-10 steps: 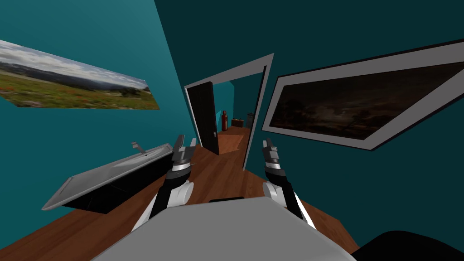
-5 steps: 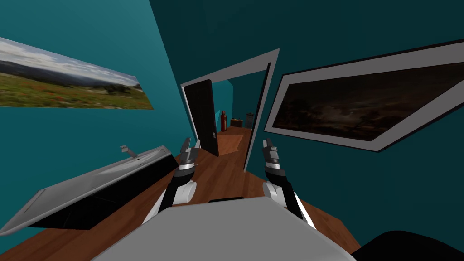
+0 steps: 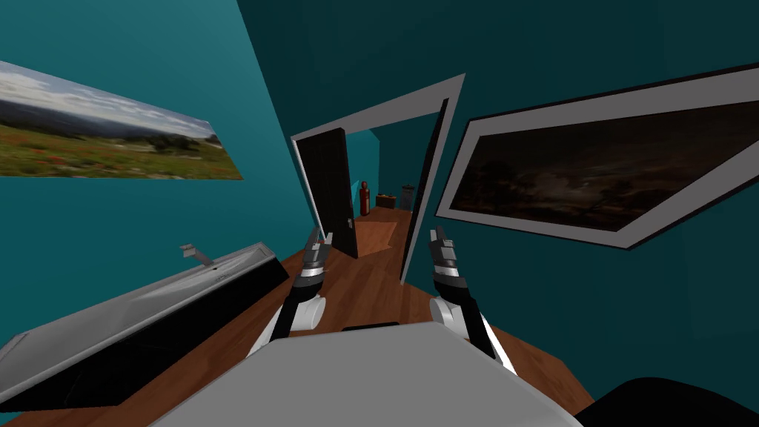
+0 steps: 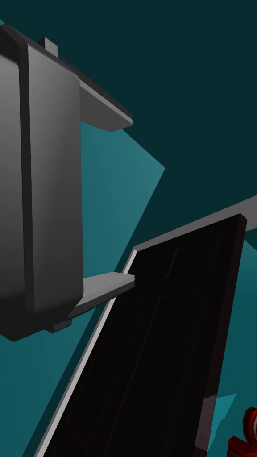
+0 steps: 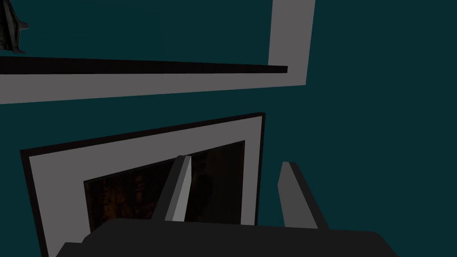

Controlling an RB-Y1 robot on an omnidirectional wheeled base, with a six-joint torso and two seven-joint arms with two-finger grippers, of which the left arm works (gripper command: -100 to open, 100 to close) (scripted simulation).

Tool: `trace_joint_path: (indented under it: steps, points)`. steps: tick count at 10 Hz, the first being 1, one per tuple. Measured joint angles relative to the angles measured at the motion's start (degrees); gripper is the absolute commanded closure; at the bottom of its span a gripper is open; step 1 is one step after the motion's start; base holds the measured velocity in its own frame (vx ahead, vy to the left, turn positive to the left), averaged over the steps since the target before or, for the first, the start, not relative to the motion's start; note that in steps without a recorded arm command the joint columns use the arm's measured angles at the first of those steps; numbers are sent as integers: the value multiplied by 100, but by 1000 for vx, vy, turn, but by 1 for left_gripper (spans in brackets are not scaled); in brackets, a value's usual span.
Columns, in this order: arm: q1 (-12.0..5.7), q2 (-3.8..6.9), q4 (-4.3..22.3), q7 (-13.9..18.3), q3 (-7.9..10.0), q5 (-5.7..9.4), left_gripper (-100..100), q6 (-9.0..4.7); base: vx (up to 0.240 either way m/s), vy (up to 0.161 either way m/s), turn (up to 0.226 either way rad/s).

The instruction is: Push the door open

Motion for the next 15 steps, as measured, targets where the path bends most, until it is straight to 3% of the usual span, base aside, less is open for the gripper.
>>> trace_joint_path:
  steps: [3, 9, 15]
  points:
    - [-163, 72, 339, -15, -50, 112, -100, 4, 87, 71, -56]
    - [-433, 164, 1203, -78, -233, 314, -100, -192, 90, 82, -56]
    - [-707, 237, 1959, -150, -422, 529, -100, -262, 83, 91, -61]
